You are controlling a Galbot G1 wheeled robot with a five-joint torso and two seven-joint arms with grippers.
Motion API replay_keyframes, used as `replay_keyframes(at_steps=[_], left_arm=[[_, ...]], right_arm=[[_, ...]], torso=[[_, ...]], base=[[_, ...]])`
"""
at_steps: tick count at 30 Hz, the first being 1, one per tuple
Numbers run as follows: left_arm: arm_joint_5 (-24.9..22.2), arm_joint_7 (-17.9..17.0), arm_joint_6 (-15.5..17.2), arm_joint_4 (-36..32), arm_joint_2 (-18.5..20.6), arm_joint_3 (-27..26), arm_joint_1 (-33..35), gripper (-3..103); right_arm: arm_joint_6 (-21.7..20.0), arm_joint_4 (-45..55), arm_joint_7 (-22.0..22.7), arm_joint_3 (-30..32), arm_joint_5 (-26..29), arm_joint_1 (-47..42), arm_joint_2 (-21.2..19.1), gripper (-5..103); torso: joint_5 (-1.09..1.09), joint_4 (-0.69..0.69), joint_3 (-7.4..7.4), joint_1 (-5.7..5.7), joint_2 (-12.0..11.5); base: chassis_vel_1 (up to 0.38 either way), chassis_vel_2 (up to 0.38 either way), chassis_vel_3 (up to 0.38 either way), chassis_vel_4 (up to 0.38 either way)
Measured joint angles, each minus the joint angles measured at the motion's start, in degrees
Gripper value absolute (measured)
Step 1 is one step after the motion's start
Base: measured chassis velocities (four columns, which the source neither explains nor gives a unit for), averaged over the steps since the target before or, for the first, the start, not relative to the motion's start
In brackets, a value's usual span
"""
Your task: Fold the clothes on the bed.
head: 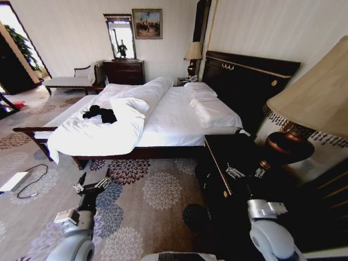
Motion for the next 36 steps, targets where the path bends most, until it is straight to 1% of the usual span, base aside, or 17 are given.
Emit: replay_keyframes(at_steps=[3, 16, 19, 22, 25, 28, 36], left_arm=[[1.04, 0.03, 0.01, 0.31, -0.22, 0.69, 0.05, 100], [1.97, 0.24, 0.52, -1.02, -0.80, 0.52, 1.00, 100], [2.50, 0.92, 0.38, -0.93, -0.61, 0.52, 1.38, 100], [2.85, 2.49, -0.75, -0.40, -0.10, 0.48, 1.60, 100], [2.27, 3.02, -1.16, -0.18, 0.08, 0.47, 1.39, 100], [0.18, 3.18, -1.58, -0.05, 0.42, 0.71, 1.06, 100], [-0.01, 2.96, -1.87, -0.70, 0.80, 0.42, 1.58, 100]], right_arm=[[0.48, 0.03, -0.20, 0.24, -0.44, -0.19, 0.95, 100], [0.67, -0.33, -0.22, 0.33, -0.81, 0.39, 0.51, 100], [0.67, -0.44, -0.29, 0.28, -0.95, 0.49, 0.07, 100], [0.53, -0.29, -0.35, 0.05, -1.11, 0.49, -0.10, 100], [0.24, -0.17, -0.22, -0.06, -0.92, 0.58, -0.15, 100], [-1.16, 0.14, 1.34, -0.16, -0.56, 0.69, -0.41, 100], [-1.50, 0.32, 1.39, -0.24, -0.44, 0.55, -0.57, 100]], torso=[[0.01, 0.01, 0.00, 0.00, 0.00], [0.01, 0.01, 0.00, 0.00, 0.00], [0.01, 0.02, 0.00, 0.00, 0.00], [0.01, 0.01, 0.00, 0.00, 0.00], [0.01, 0.01, 0.00, 0.00, 0.00], [0.00, 0.01, 0.00, 0.00, 0.00], [0.00, 0.01, 0.00, 0.00, 0.00]], base=[[0.000, 0.000, 0.000, 0.000], [0.000, 0.000, 0.000, 0.000], [0.000, 0.000, 0.000, 0.000], [0.000, 0.000, 0.000, 0.000], [0.000, 0.000, 0.000, 0.000], [0.000, 0.000, 0.000, 0.000], [0.000, 0.000, 0.000, 0.000]])
